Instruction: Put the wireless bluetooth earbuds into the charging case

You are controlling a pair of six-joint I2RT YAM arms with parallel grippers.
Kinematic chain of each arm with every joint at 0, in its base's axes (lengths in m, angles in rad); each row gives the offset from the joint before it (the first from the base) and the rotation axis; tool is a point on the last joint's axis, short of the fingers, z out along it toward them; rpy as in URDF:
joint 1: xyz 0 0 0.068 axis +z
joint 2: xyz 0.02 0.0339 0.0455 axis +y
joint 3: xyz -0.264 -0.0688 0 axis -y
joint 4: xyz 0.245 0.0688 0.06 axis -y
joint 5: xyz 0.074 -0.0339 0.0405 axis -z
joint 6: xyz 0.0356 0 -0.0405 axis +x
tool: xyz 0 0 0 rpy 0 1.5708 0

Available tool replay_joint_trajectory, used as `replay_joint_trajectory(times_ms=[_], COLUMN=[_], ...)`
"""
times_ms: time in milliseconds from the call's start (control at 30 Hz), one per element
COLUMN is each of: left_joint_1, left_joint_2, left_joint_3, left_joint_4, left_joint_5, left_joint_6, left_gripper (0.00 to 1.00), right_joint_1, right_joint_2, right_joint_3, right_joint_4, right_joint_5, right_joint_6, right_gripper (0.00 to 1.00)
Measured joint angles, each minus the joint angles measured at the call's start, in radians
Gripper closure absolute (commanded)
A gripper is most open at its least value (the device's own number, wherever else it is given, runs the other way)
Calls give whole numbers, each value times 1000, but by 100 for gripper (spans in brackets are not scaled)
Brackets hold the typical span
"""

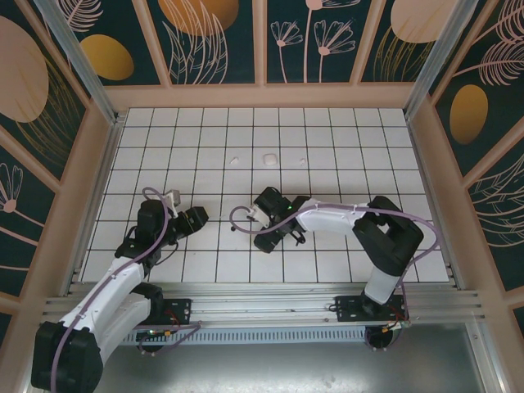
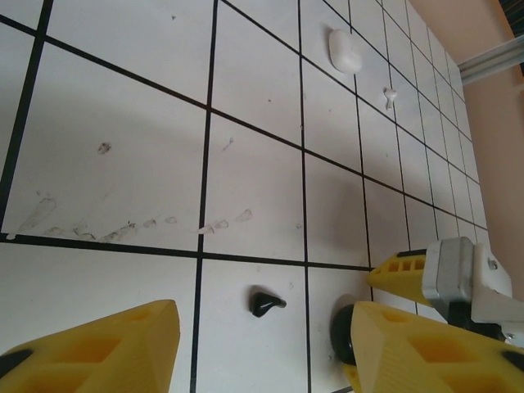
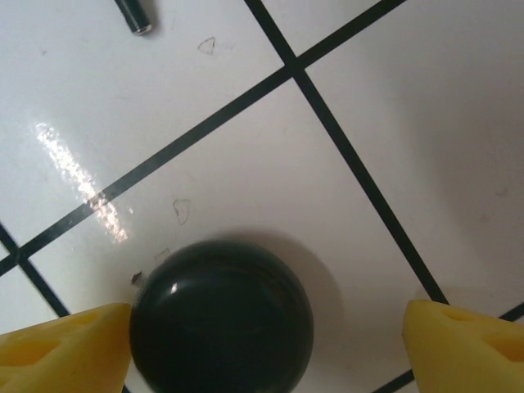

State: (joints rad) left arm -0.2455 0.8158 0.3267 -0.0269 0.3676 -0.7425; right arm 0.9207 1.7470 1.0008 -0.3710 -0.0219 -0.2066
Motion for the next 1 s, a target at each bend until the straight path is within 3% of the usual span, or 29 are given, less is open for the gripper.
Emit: replay_joint_trajectory(times_ms=[467,633,833,1000], left_joint_1=[-3,-3,-3,-3], left_joint_2=[9,-23,-43,-47], left_joint_3=[8,55,89,108], left_joint_4=[-5,-24,-8,13], left_joint_5=[40,37,88,138], left_joint_6=[1,25,43,51], left_gripper=[31,27,43,47], right_joint_1=[22,24,24,27], right_joint_2=[15,-34,-160,-357], right_joint_3=[3,-47,-103,-163], right_joint_4=[-1,12,64,177], right_joint_5=[-4,8,44,58], right_joint_6=[11,26,30,28], right_gripper=[43,48,49,49])
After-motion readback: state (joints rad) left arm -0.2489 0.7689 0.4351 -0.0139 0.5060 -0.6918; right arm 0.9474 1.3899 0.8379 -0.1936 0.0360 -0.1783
